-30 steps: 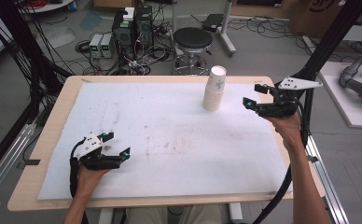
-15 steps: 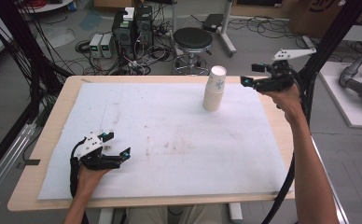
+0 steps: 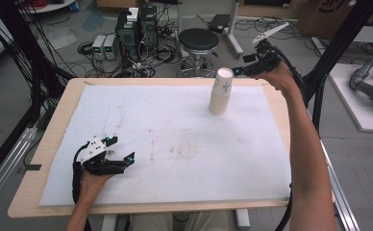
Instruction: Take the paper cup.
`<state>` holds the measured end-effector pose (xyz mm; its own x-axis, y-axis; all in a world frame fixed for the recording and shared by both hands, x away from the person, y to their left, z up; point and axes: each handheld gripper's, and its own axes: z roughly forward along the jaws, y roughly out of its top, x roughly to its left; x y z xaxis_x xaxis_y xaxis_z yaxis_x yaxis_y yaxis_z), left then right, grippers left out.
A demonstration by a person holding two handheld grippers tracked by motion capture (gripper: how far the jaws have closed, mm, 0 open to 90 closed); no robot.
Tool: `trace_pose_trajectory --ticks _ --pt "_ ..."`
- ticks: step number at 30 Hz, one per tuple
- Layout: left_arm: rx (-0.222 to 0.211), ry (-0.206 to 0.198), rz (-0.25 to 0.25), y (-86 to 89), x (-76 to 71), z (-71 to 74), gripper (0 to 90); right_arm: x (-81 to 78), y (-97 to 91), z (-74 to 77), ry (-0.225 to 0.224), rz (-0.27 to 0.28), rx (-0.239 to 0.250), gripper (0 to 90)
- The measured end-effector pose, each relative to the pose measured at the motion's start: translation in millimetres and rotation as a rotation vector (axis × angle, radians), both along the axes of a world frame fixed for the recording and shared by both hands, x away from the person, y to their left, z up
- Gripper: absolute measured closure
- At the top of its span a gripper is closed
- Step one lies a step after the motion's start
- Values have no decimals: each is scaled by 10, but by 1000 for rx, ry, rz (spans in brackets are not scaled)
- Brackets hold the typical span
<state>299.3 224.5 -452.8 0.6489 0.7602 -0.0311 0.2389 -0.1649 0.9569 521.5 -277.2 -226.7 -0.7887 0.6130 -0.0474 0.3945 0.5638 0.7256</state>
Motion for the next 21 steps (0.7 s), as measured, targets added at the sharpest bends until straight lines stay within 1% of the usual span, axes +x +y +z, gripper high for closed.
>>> trace_pose_trajectory --ticks 2,3,4,5,6,8,9,10,11,12,13,14,15,16,17,18,20,21 --pt "3 -2 -2 0 2 0 83 72 62 1 23 3 -27 181" --pt "1 -4 -1 -3 3 -1 83 72 62 1 23 3 -27 181" --pt "2 -4 0 -4 3 -2 83 135 129 -10 45 0 -61 182" --pt "1 -4 0 -5 4 -2 83 135 129 -10 45 0 -61 182" --pt "0 -4 1 -6 4 -3 83 189 191 -29 63 3 -89 182" --pt "4 -2 -1 -8 5 -2 83 236 258 -57 88 -2 -115 182" --pt "7 0 -2 -7 6 -1 83 263 287 -74 94 -1 -129 182" --pt "8 0 -1 -9 5 -1 83 263 287 -74 94 -1 -129 182" --pt "9 1 -1 -10 5 -1 83 285 316 -88 104 -4 -142 182" --pt "7 1 1 -12 4 -1 83 308 340 -104 106 -6 -155 182" --pt "10 0 -1 -12 5 -1 83 346 379 -131 124 -17 -171 182" --pt "10 0 -1 -12 5 -1 83 346 379 -131 124 -17 -171 182" --pt "12 0 -2 -13 6 -1 83 379 409 -165 140 -16 -184 182" --pt "12 0 -2 -13 6 -1 83 379 409 -165 140 -16 -184 182" --pt "13 0 -2 -14 6 -1 83 403 430 -199 159 -25 -198 182" --pt "9 2 -1 -17 7 -2 83 418 436 -216 161 -26 -204 182" --pt "19 4 -3 -13 9 2 83 434 446 -242 179 -35 -208 182" --pt "20 5 -2 -13 9 2 83 434 446 -242 179 -35 -208 182"
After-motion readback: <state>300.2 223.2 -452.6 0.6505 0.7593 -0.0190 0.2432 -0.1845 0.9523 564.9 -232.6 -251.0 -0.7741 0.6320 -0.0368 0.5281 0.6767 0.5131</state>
